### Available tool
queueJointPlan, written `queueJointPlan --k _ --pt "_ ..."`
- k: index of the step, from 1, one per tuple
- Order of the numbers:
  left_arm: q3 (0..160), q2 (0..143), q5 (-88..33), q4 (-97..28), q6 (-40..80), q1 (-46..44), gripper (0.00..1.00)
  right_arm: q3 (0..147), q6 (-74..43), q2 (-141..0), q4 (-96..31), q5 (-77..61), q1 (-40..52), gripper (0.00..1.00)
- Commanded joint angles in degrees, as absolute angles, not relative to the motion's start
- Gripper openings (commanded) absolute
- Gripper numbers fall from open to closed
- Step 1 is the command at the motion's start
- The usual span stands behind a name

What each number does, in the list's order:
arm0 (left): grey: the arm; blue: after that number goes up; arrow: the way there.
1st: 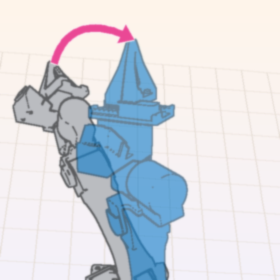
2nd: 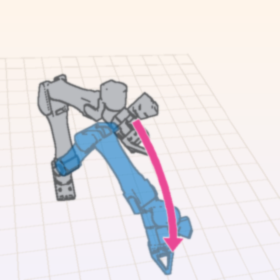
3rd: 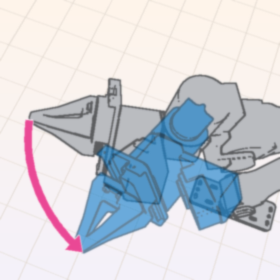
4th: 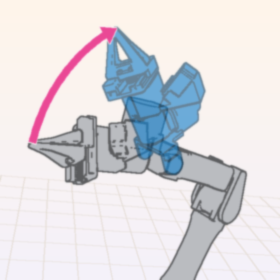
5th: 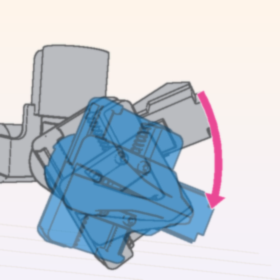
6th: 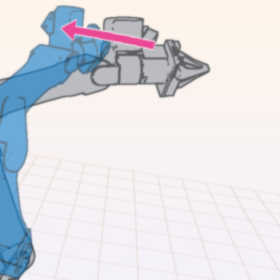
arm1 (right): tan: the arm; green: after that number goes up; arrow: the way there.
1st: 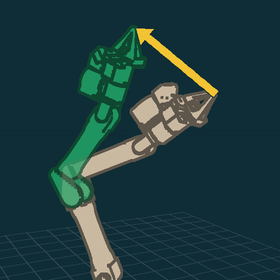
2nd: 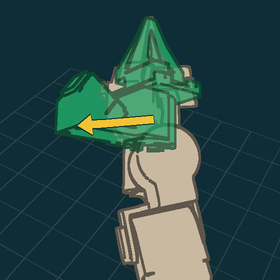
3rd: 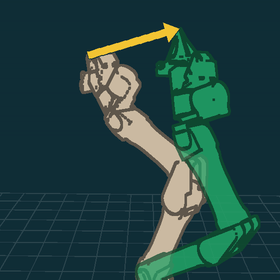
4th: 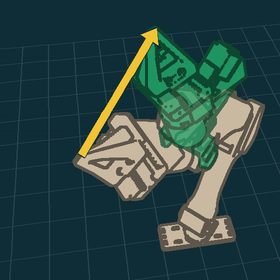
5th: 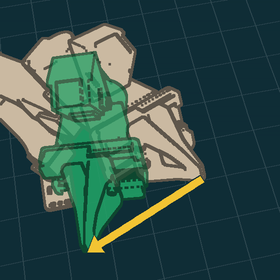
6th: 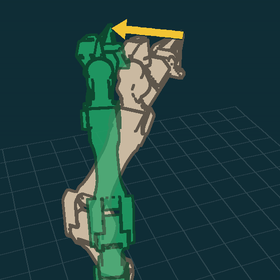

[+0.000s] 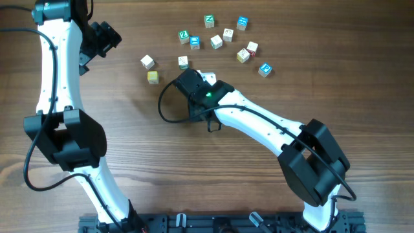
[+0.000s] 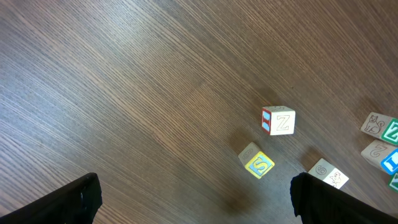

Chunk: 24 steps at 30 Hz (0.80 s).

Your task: Form a tower

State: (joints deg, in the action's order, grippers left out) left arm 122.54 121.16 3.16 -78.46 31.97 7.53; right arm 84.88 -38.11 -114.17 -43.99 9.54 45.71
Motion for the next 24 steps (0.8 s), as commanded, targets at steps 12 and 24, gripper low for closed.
queueJointPlan --k 12,24 --pt "123.0 121.0 3.3 -78.5 31.7 7.5 1.0 84.6 -37.6 -116.9 -43.3 13.0 45.8 0.25" --pt "123.0 121.0 3.3 -78.5 31.7 7.5 1.0 84.6 -37.7 -116.9 -42.8 13.3 45.8 0.29"
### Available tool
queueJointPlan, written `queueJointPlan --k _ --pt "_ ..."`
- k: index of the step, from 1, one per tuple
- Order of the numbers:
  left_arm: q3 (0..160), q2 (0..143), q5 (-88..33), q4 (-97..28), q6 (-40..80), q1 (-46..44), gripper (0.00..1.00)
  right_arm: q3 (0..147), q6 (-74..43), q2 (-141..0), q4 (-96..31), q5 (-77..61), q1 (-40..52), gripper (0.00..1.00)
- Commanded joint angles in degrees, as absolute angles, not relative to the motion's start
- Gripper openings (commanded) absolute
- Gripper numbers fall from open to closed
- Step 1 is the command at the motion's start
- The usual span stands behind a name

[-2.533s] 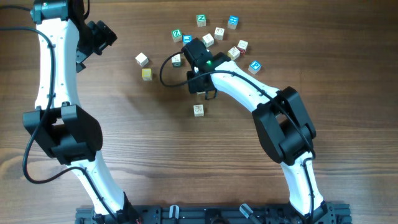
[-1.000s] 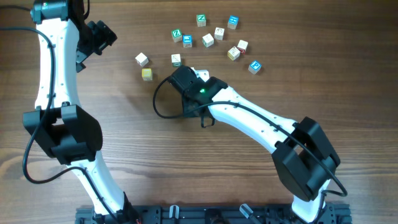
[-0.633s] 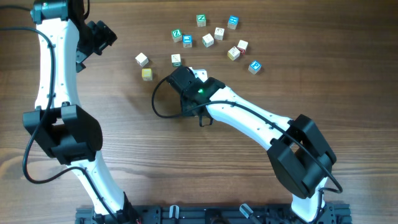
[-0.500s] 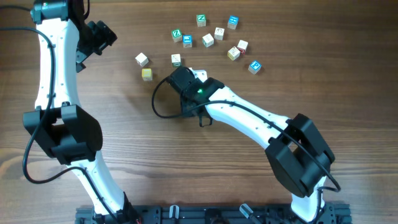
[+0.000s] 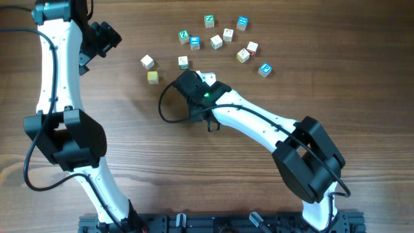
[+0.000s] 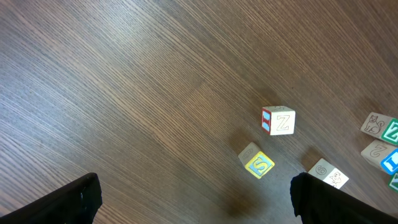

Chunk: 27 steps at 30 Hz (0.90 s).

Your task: Form a tower

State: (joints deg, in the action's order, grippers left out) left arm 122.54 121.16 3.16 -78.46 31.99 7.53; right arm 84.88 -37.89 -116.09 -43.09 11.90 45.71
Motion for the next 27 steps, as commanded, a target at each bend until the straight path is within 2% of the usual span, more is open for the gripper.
queueJointPlan --k 1,7,18,22,23,25,27 --pt "123.0 121.0 3.3 -78.5 31.7 7.5 1.0 84.6 -37.6 -116.9 -42.8 13.3 45.8 0.29" --pt "123.0 121.0 3.3 -78.5 31.7 7.5 1.0 84.6 -37.7 -116.9 -42.8 13.3 45.8 0.38" --pt "123.0 121.0 3.3 -78.5 31.7 7.5 1.0 84.6 -37.6 -116.9 -42.7 13.1 45.8 0.75" --pt "123.0 121.0 3.3 -78.5 31.7 7.5 1.0 84.6 -37.7 -116.9 -42.8 13.1 45.8 0.78" --pt "123.0 121.0 3.3 -78.5 31.7 7.5 1.0 84.6 -37.7 -116.9 -42.8 13.0 45.8 0.77" --pt "123.0 121.0 3.3 -78.5 31.7 7.5 1.0 84.6 -37.7 -116.9 -42.8 11.1 45.8 0.68" --pt "123.0 121.0 3.3 -78.5 31.7 7.5 1.0 84.6 -37.8 -116.9 -42.9 9.3 45.8 0.67"
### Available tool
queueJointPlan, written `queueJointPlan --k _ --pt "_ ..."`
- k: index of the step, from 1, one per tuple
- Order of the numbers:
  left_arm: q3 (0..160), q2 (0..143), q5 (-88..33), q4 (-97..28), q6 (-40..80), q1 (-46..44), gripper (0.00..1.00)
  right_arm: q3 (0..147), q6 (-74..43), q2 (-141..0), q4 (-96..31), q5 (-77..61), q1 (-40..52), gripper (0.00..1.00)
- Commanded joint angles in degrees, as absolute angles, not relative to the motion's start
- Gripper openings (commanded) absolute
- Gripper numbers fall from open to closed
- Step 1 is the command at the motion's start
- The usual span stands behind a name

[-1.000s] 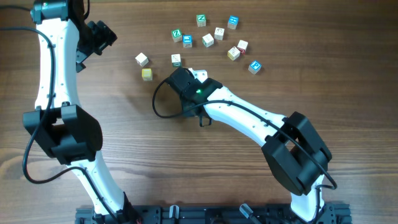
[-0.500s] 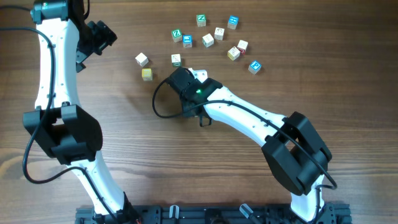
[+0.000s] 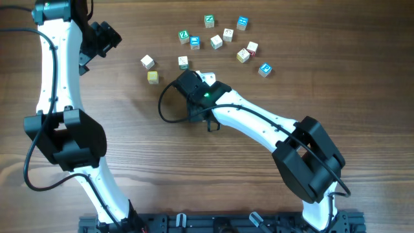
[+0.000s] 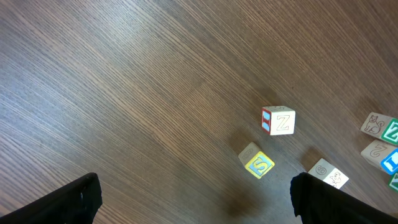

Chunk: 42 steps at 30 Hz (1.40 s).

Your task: Form a tower

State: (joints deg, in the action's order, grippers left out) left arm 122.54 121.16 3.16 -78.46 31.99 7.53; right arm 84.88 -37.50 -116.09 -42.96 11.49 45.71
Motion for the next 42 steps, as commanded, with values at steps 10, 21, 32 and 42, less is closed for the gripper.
queueJointPlan --k 10,21,32,42 --pt "123.0 121.0 3.3 -78.5 31.7 7.5 1.0 84.6 -40.7 -116.9 -42.8 11.3 45.8 0.47" --pt "123.0 121.0 3.3 -78.5 31.7 7.5 1.0 84.6 -42.2 -116.9 -42.7 12.8 45.8 0.4" --pt "123.0 121.0 3.3 -78.5 31.7 7.5 1.0 112.0 -28.4 -116.6 -56.9 12.6 39.6 1.0" --pt "123.0 121.0 3.3 -78.5 31.7 7.5 1.0 114.3 -16.4 -123.6 -61.6 10.1 20.3 0.93"
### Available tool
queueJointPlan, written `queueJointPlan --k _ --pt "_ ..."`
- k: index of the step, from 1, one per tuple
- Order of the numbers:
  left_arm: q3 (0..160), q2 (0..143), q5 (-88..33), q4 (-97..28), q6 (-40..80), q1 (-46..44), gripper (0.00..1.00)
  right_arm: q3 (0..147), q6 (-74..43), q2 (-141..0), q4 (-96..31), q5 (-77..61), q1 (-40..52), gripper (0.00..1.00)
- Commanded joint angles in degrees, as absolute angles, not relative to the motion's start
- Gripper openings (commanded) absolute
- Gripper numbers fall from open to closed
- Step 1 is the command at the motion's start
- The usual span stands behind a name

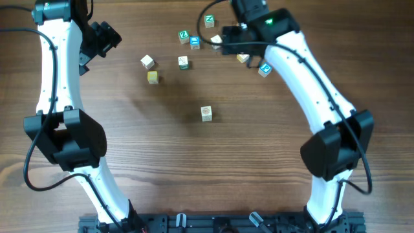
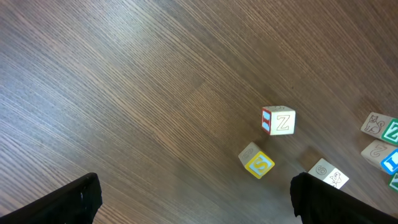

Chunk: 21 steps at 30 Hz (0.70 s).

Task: Form a tower
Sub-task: 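Move the right gripper up to the block cluster at the far right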

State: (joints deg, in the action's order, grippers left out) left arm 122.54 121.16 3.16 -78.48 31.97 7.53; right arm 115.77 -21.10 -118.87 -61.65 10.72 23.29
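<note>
A lone pale block (image 1: 206,113) lies at mid-table, apart from the others. Loose letter blocks are scattered at the back: a green one (image 1: 184,35), a blue one (image 1: 195,43), a white one (image 1: 147,61) and a yellow one (image 1: 152,77). My right gripper (image 1: 226,33) hangs over the back cluster and hides some blocks; its jaws do not show. My left gripper (image 1: 107,35) is raised at the far left. In the left wrist view, the left gripper (image 2: 196,190) is open and empty, above bare wood, with the Z block (image 2: 278,121) and the yellow S block (image 2: 257,163) ahead.
More blocks lie right of the right arm, among them a blue one (image 1: 264,68) and a yellowish one (image 1: 243,58). Another green block (image 1: 209,19) sits at the far back. The right arm spans the table's right half, from the front edge to the cluster.
My right gripper was low just below the cluster, with a white block at its tip. It is now over the back cluster, and a pale block lies alone at mid-table. The left arm is unchanged.
Through all three earlier moments my right gripper stayed low below the cluster, a white block at its fingers, barely shifting. The left arm stayed open and still. Now that white block's spot is bare, a block rests alone at mid-table, and the right gripper is over the cluster.
</note>
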Motion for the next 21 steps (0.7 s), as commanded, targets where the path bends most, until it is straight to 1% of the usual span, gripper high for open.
queueJointPlan --k 1,2,3,4,6,7,8,11,12,14,17,21 --pt "123.0 121.0 3.3 -78.5 31.7 7.5 1.0 114.3 -16.5 -125.1 -61.5 10.1 19.2 0.93" --pt "123.0 121.0 3.3 -78.5 31.7 7.5 1.0 114.3 -16.1 -127.4 -60.7 10.0 17.6 0.94" --pt "123.0 121.0 3.3 -78.5 31.7 7.5 1.0 114.3 -12.9 -129.5 -59.2 8.4 16.5 0.98" --pt "123.0 121.0 3.3 -78.5 31.7 7.5 1.0 114.3 -9.7 -131.0 -57.5 6.0 16.0 0.99" --pt "123.0 121.0 3.3 -78.5 31.7 7.5 0.99 114.3 -9.7 -133.3 -52.0 1.4 15.4 0.97" --pt "123.0 121.0 3.3 -78.5 31.7 7.5 1.0 114.3 -11.4 -133.7 -50.0 1.2 15.4 0.97" --pt "123.0 121.0 3.3 -78.5 31.7 7.5 1.0 114.3 -13.8 -134.3 -48.4 1.2 15.5 0.94" --pt "123.0 121.0 3.3 -78.5 31.7 7.5 1.0 114.3 -27.4 -136.0 -44.9 1.2 15.6 0.92" --pt "123.0 121.0 3.3 -78.5 31.7 7.5 1.0 114.3 -29.1 -136.4 -44.0 1.2 15.6 0.91" --pt "123.0 121.0 3.3 -78.5 31.7 7.5 1.0 114.3 -30.2 -137.4 -42.8 0.9 15.8 0.89" --pt "123.0 121.0 3.3 -78.5 31.7 7.5 1.0 114.3 -30.2 -137.7 -43.7 -3.1 16.8 0.78" --pt "123.0 121.0 3.3 -78.5 31.7 7.5 1.0 114.3 -31.7 -137.7 -41.7 -1.7 18.7 0.78"
